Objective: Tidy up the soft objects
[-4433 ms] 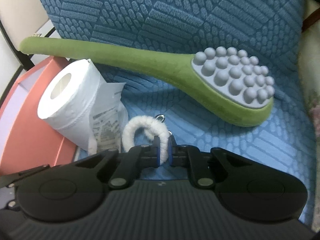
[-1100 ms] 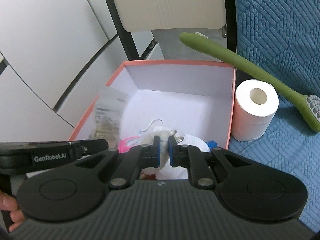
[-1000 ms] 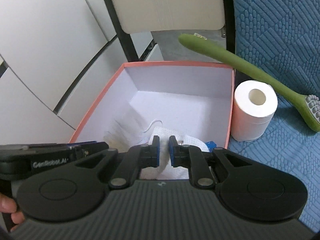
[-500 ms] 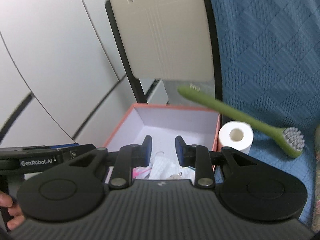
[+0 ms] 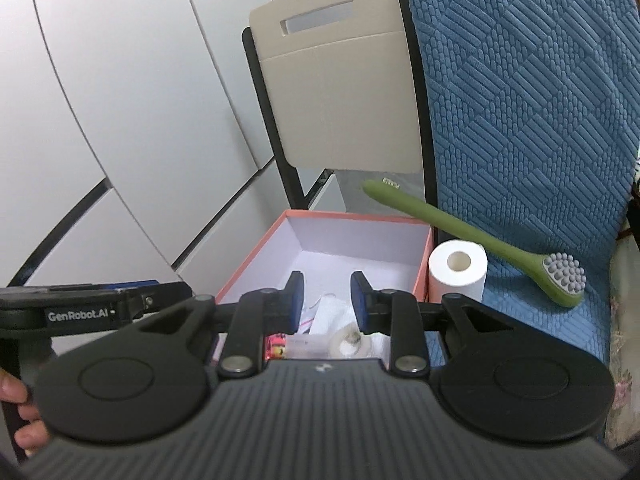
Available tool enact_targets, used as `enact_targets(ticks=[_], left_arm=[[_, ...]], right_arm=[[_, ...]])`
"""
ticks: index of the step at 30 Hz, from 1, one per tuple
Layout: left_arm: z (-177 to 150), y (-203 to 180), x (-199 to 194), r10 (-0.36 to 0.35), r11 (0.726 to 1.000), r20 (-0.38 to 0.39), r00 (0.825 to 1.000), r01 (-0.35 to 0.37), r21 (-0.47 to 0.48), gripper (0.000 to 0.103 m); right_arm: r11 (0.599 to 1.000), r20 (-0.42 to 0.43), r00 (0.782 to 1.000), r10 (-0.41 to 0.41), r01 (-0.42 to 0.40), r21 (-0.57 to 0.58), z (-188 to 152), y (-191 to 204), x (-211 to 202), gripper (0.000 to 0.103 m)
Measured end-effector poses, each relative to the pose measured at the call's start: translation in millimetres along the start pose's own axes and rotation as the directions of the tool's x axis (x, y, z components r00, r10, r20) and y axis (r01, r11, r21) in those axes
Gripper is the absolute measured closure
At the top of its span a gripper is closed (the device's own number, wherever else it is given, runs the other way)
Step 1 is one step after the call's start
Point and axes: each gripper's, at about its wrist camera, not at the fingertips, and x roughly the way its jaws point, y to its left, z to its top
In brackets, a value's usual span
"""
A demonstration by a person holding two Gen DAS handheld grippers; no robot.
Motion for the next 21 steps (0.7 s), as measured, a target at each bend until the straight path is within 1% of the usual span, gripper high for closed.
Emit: enact_targets(ticks=[8,10,14,19,21], left_arm=[[-22.1,2.4,-12.5,0.011,1.000,-0.016,1.000,-0.011,0.000,0.052],[-29.6,0.5,-14.1,0.012,1.000,-0.023,1.000,-0.012,0.013,0.052],[-44.9,2.1,-17.4,0.000,1.000,-0.039,0.999,0.000,-0.005,0.052],[-54.5,5.0,-21.7,0.006,1.000,-0.046,0.999,-0.006,-0.002,0.052],[-54.6,6.6,-23.8,0.018,1.000,-0.042,0.999,-0.019,-0.002,0.045]], right_arm=[[1.000,-0.011,1.000,0.000,0.000,-0.018,-20.7,8.0,-11.9,0.073],[1.000,-0.006,1.000,-0.012,0.012,-0.023,-28.2,9.0,-15.1,0.073],[0.999,-0.037,0.999,-0.033,0.032,-0.031,-46.7,6.1,-17.6,0.073],[0.997,-0.058,0.996,-0.067,0.065,-0.033,-62.6,0.6,-25.9,0.073],[0.997,-0.056,0.995,-0.077,0.075,-0.037,-64.4,-0.8,-28.5,0.073]])
